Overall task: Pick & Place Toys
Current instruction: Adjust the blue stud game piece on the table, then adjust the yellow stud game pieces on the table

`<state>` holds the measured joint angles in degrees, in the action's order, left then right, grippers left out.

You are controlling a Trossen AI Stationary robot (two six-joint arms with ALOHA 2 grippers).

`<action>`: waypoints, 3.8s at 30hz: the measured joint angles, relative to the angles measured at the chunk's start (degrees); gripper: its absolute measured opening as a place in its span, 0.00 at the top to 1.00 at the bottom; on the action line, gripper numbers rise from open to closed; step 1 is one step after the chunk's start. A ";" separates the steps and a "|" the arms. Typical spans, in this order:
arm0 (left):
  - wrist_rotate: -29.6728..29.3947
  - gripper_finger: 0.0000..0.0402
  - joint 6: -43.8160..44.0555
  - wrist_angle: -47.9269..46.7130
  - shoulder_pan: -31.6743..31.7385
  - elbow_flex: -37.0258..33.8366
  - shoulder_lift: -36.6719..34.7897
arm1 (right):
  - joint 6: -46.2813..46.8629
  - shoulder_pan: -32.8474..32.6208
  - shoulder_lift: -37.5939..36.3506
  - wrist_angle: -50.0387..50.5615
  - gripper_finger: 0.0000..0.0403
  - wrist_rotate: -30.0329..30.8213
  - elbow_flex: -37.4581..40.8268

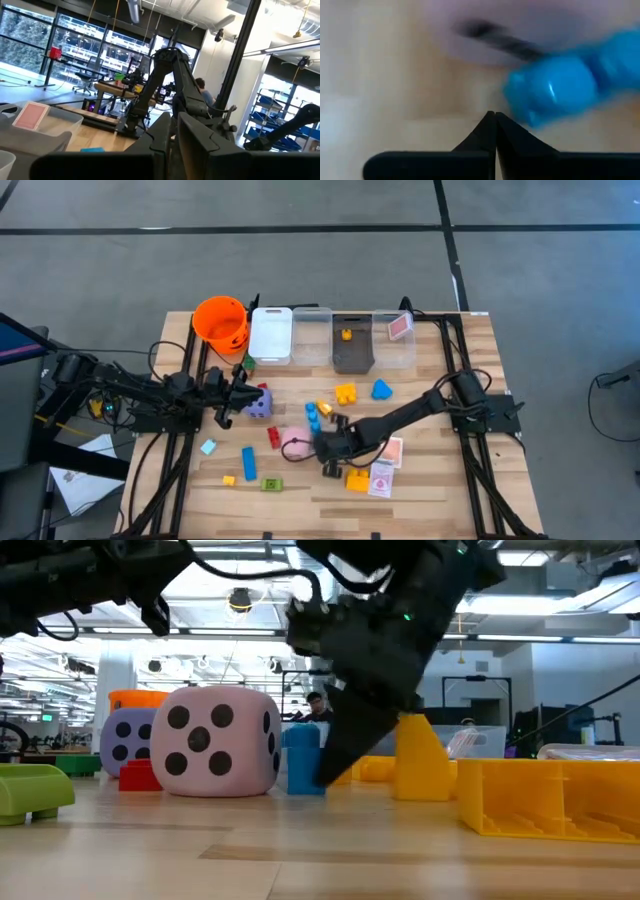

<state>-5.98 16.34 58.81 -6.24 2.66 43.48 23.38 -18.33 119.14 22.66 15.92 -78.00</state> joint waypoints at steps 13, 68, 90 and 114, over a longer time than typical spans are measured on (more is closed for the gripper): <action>0.00 0.93 0.00 -0.33 0.00 0.00 0.00 | 12.07 -1.02 -3.66 11.51 1.00 25.29 -0.14; 0.04 0.93 0.02 -0.94 -0.02 -0.02 0.02 | 9.62 -18.54 -14.81 5.93 1.00 -8.08 -0.30; 0.04 0.93 -3.93 1.61 5.73 0.09 -1.11 | 29.66 -12.98 -4.65 26.07 1.00 -4.12 -0.19; 0.07 0.93 -2.34 0.13 5.73 0.09 -1.11 | 21.41 -8.97 -4.97 37.81 1.00 -5.60 -2.65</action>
<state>-5.91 14.00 58.94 -0.51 2.74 42.37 44.79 -27.30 114.17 60.47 10.33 -80.65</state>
